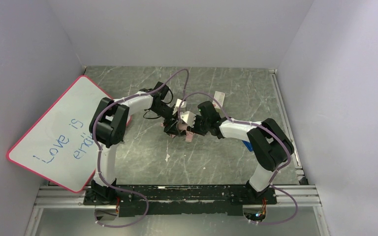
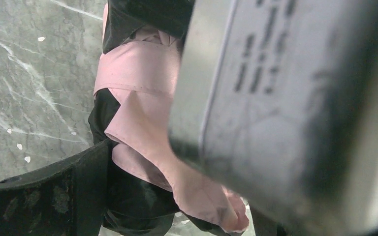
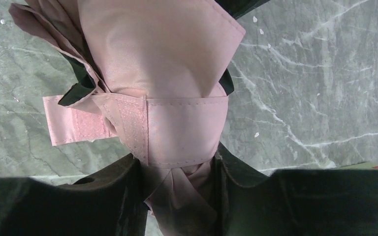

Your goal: Put away the umbrella

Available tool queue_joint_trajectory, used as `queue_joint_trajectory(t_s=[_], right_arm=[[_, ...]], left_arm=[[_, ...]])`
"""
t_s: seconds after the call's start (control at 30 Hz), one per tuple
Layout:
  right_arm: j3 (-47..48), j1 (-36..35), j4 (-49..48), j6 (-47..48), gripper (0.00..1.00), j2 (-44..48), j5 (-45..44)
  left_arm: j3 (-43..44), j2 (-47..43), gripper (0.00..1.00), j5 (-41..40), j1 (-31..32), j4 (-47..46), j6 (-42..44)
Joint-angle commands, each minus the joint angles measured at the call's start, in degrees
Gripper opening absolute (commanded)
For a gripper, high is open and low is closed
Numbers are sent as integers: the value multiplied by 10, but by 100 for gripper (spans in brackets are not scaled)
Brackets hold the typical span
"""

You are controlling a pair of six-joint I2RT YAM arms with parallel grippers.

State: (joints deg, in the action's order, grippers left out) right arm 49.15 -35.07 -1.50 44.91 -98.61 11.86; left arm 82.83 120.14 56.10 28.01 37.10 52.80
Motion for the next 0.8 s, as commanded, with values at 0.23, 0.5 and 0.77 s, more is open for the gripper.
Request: queue_joint_trajectory(t_s=[0.23,0.5,0.77], right_arm=[[-19,-25,68,54,11,-43,29],[-20,-24,73,71,11,-52,19],[-15,-24,67,65,11,-55,19]], left_arm=[[-36,21,97,-5,1,28,-5],[-20,26,97,70,-18,44,11],[-24,31,97,57,-29,13,-30]])
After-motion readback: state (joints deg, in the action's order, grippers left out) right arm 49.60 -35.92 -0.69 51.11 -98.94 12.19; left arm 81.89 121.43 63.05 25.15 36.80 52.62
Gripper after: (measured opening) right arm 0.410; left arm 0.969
